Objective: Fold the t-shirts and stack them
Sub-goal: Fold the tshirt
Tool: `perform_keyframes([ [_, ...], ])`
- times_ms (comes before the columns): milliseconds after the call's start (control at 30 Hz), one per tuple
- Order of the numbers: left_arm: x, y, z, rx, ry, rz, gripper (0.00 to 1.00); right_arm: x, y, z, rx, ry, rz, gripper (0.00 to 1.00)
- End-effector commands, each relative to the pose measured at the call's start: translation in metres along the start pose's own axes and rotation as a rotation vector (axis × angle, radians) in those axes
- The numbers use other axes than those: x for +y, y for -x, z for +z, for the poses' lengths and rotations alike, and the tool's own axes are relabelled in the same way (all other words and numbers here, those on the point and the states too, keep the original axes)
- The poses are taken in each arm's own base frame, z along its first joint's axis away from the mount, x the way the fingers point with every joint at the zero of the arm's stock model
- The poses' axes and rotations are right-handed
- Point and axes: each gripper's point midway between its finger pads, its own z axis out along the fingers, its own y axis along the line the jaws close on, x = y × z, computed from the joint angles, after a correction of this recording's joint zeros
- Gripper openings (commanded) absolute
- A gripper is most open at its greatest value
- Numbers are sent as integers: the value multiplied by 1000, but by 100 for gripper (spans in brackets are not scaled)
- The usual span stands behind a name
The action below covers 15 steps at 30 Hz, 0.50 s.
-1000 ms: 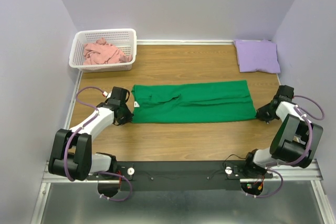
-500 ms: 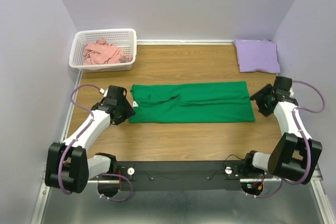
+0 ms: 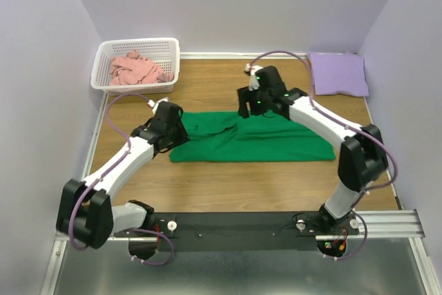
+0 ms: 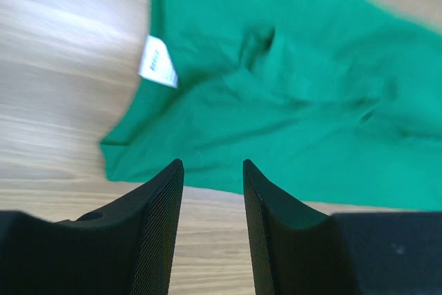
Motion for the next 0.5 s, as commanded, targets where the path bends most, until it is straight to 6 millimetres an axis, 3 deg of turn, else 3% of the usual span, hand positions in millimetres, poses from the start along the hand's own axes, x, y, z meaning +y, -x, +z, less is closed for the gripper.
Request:
perform_keyframes([
  [0,-2,-29,29,66,16,21,47,55,8,32,21,148,-274,75],
  [100,-1,-40,41,97,21,28,47,87,6,49,27,222,-400,76],
  [133,4,-44,44,101,34,29,47,90,-3,63,56,229,-418,79],
  [267,19,-56,58,119,92,9,43,120,-23,84,94,288,-517,83],
  [467,43,-85,73,200,171,-2,43,132,-41,107,127,293,-598,86],
])
